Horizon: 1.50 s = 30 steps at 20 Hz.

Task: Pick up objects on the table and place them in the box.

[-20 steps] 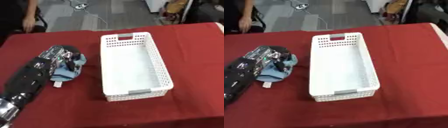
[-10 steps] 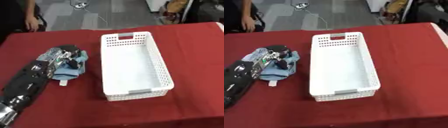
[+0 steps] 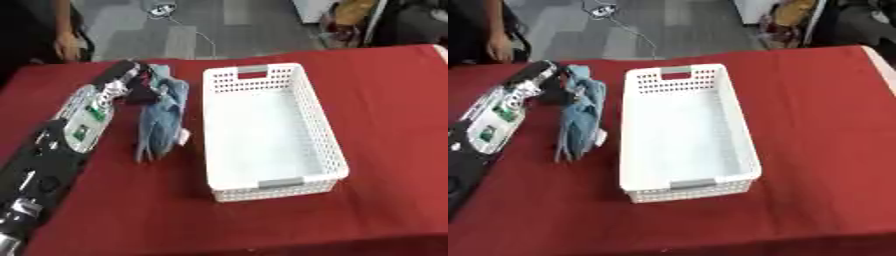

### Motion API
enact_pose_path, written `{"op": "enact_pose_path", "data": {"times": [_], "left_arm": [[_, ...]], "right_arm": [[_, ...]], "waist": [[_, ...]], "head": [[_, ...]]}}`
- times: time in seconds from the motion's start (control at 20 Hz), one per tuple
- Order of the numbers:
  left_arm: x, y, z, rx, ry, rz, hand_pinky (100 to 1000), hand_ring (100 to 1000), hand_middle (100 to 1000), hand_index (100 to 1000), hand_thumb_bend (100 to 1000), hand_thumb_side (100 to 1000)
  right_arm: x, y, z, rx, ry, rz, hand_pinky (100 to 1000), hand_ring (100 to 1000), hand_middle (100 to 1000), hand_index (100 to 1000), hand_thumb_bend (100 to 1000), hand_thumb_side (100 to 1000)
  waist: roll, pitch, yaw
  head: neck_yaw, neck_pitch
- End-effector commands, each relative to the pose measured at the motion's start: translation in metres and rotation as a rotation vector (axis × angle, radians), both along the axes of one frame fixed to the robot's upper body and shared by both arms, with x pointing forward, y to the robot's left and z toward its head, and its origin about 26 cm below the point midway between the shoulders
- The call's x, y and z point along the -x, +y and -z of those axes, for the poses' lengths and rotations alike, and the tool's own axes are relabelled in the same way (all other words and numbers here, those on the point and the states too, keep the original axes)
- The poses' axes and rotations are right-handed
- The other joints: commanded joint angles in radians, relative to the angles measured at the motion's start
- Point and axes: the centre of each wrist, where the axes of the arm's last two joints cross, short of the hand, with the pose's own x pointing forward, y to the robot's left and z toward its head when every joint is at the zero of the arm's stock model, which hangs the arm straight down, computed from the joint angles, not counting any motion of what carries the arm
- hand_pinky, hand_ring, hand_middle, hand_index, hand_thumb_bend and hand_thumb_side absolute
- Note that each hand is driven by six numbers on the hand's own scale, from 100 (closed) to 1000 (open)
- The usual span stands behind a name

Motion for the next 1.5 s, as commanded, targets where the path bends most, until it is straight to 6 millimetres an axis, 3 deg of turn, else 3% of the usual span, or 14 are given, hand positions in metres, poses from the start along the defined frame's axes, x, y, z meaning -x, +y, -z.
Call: {"op": "enact_pose_path", "data": {"times": [0.05,0.25,0.65,1.2,1.5], "left_arm": [[0.008,0.006,-0.024,0.151,-0.219,-0.087,100,100,106,125,100,672],[0.014,0.005,-0.017,0.288,-0.333,-0.124,100,100,107,126,100,672],[0.009,-0.015,-0.020,0.330,-0.371,-0.060,100,100,107,126,100,672],[-0.023,-0.095,-0.034,0.411,-0.335,0.213,100,100,106,126,100,672],[-0.040,-0.139,-0.049,0.332,-0.266,0.356,100,100,107,127,100,672]], "right_arm": [[0.001,-0.002,-0.013,0.017,-0.040,0.007,809,942,879,1000,100,942],[0.002,-0.003,-0.012,0.014,-0.040,0.015,809,942,879,1000,100,939],[0.002,-0.002,-0.011,0.017,-0.036,0.013,809,942,879,1000,100,942],[0.001,0.000,-0.009,0.017,-0.031,-0.001,809,942,879,1000,100,941],[0.001,0.001,-0.008,0.017,-0.028,-0.007,809,943,879,1000,100,941]], "waist": [[-0.004,-0.010,0.004],[-0.006,-0.010,0.008],[-0.009,-0.010,0.010],[-0.010,-0.012,0.009],[-0.009,-0.014,0.004]], "head": [[-0.016,-0.001],[-0.017,-0.001],[-0.012,-0.001],[0.004,-0.001],[0.022,-0.001]]}}
